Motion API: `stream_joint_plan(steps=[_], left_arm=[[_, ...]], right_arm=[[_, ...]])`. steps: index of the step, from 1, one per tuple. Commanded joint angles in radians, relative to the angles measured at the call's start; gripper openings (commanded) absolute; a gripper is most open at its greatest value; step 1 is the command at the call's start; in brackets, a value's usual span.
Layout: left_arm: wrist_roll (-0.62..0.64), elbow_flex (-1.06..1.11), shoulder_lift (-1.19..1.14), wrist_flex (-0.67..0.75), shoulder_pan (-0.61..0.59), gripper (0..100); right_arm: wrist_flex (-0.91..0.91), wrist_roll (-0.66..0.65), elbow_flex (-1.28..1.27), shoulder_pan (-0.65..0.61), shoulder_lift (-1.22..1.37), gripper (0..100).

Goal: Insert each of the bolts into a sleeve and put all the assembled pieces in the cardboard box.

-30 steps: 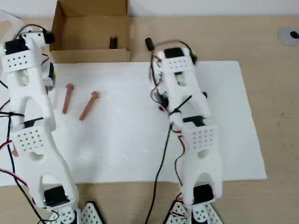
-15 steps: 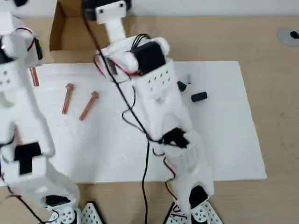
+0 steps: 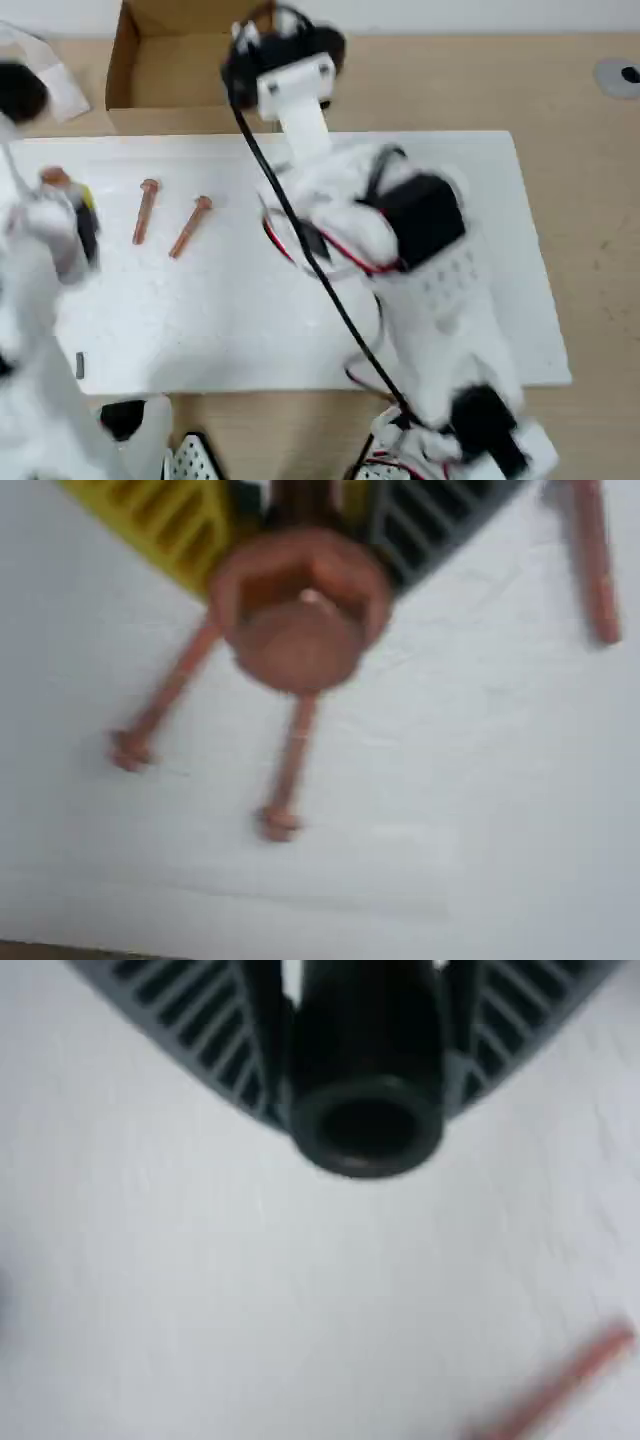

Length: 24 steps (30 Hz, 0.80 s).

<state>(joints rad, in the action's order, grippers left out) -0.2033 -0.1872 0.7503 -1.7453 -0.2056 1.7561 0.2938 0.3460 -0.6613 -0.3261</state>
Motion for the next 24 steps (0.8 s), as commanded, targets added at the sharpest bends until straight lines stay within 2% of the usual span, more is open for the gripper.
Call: stream_joint_plan(steps=[1, 7, 13, 18, 21, 24], left_arm=[[0.002, 0.143, 0.111, 0.048, 0.117, 1], [0.0, 0.459, 0.196, 0.33, 0.147, 1], [0.005, 0.669, 0.309, 0.565, 0.153, 1], [0.017, 0.815, 0.4, 0.701, 0.157, 1], [0.103, 0.885, 0.447, 0.81, 0.157, 1], [0.226, 0.941, 0.489, 0.924, 0.166, 1]], right_arm=[[-0.075, -0.026, -0.269, -0.018, -0.209, 0.9], [-0.284, -0.117, -0.665, -0.018, -0.484, 0.9], [-0.674, -0.175, -1.076, -0.019, -0.78, 0.9], [-0.99, -0.178, -1.405, -0.15, -0.984, 0.9], [-1.137, -0.176, -1.554, -0.242, -1.056, 0.9], [-1.287, -0.176, -1.65, -0.275, -1.095, 0.9]])
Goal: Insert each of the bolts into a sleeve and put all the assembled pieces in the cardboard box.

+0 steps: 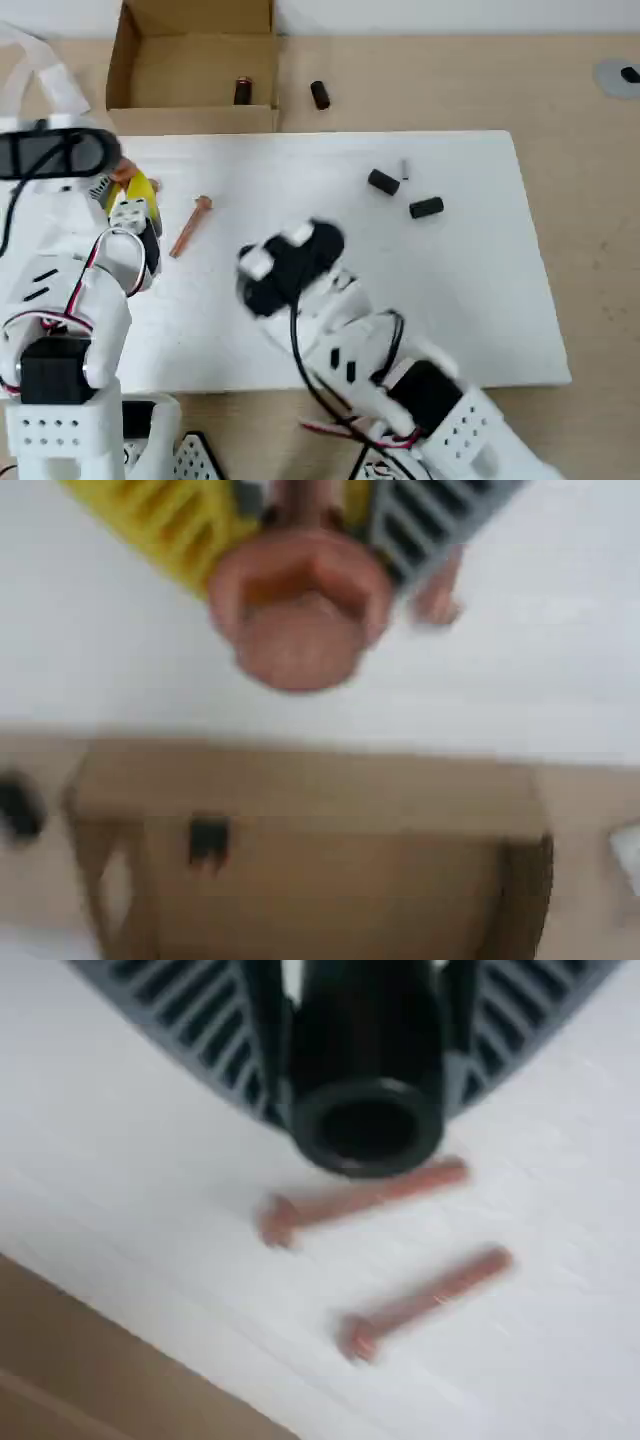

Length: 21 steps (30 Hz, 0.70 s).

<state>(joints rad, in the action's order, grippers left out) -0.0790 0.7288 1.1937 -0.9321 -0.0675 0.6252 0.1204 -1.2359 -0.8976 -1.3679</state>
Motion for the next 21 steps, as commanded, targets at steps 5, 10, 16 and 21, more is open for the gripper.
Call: stream_joint_plan(steps=[5, 10, 16, 21], left_arm=[[0.252, 0.049, 0.119, 0.175, 0.167, 1], [0.249, 0.043, 0.186, 0.138, 0.308, 1], [0.235, 0.038, 0.206, 0.049, 0.315, 1], [0.224, 0.008, 0.206, 0.0, 0.319, 1]], right_arm=[[-0.255, -0.003, -0.116, -0.039, -0.059, 0.9], [-0.255, -0.003, -0.111, -0.039, -0.067, 0.9], [-0.255, -0.003, -0.082, -0.039, -0.067, 0.9], [-0.255, -0.003, -0.079, -0.038, -0.067, 0.9]])
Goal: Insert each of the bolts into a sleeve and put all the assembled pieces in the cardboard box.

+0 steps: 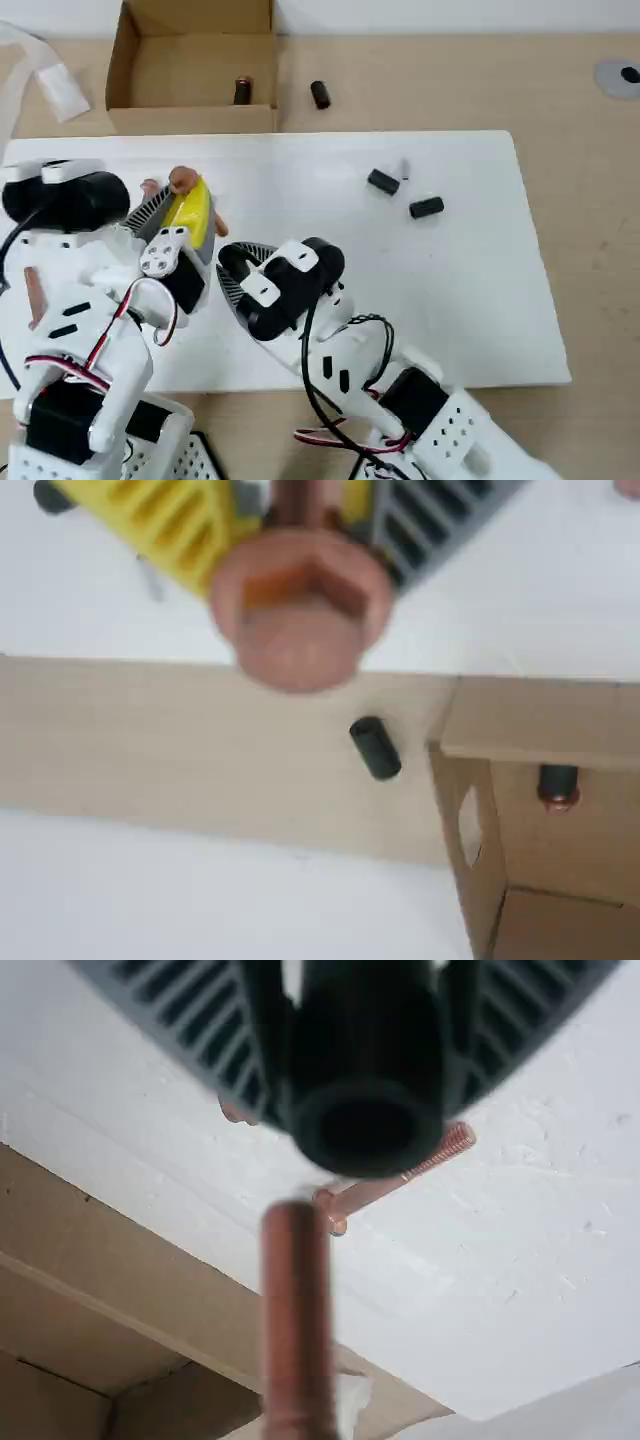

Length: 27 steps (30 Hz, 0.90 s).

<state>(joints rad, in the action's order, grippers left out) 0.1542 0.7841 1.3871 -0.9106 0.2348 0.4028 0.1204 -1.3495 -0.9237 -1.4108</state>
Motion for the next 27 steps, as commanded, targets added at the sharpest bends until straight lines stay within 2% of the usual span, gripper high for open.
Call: stream_joint_plan(steps=[1, 7, 14, 19, 27], left_arm=[[-0.008, -0.064, 0.013, -0.04, 0.02, 1], [-0.008, -0.15, 0.008, -0.112, 0.02, 1], [-0.005, -0.157, 0.007, -0.109, 0.028, 1], [-0.011, -0.158, 0.007, -0.115, 0.084, 1], [-0.018, -0.238, 0.005, -0.135, 0.08, 1]], right_arm=[[-0.032, -0.003, 0.035, -0.012, -0.024, 0.9], [-0.032, -0.003, 0.035, -0.012, -0.024, 0.9], [-0.032, -0.003, 0.033, -0.012, -0.024, 0.9], [-0.031, -0.003, 0.033, -0.012, -0.024, 0.9], [-0.032, -0.003, 0.033, -0.012, -0.024, 0.9]])
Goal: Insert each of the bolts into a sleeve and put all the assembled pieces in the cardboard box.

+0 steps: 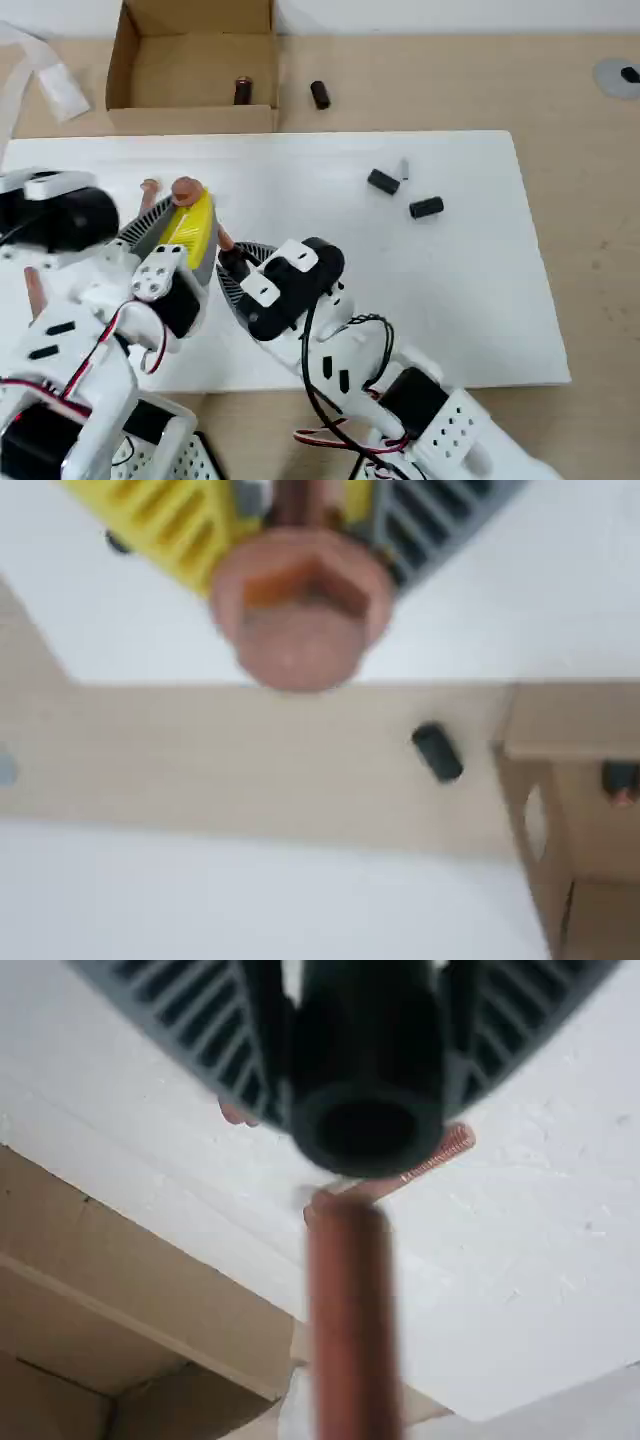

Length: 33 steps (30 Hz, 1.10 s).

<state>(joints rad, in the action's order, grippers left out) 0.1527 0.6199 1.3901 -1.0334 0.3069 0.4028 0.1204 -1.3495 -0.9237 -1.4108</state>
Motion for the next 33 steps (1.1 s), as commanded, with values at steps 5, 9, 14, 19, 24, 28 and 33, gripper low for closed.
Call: stream_joint_plan(steps=[5, 9, 14, 19, 24, 28, 33], left_arm=[[-0.032, -0.052, 0.002, -0.035, 0.012, 1], [-0.032, -0.052, 0.002, -0.035, 0.014, 1], [-0.032, -0.009, 0.007, -0.037, 0.014, 1], [-0.032, 0.012, 0.004, -0.037, 0.014, 1], [-0.031, 0.06, 0.007, -0.037, 0.015, 1], [-0.031, 0.089, 0.008, -0.031, 0.015, 1], [-0.031, 0.094, 0.004, -0.029, 0.015, 1]], right_arm=[[-0.032, -0.003, 0.033, -0.012, -0.024, 0.9], [-0.032, -0.003, 0.033, -0.012, -0.024, 0.9], [-0.032, -0.003, 0.033, -0.012, -0.024, 0.9], [-0.032, -0.003, 0.033, -0.012, -0.024, 0.9], [-0.032, -0.003, 0.033, -0.012, -0.024, 0.9], [-0.032, -0.003, 0.033, -0.012, -0.024, 0.9], [-0.032, -0.003, 0.033, -0.012, -0.024, 0.9]])
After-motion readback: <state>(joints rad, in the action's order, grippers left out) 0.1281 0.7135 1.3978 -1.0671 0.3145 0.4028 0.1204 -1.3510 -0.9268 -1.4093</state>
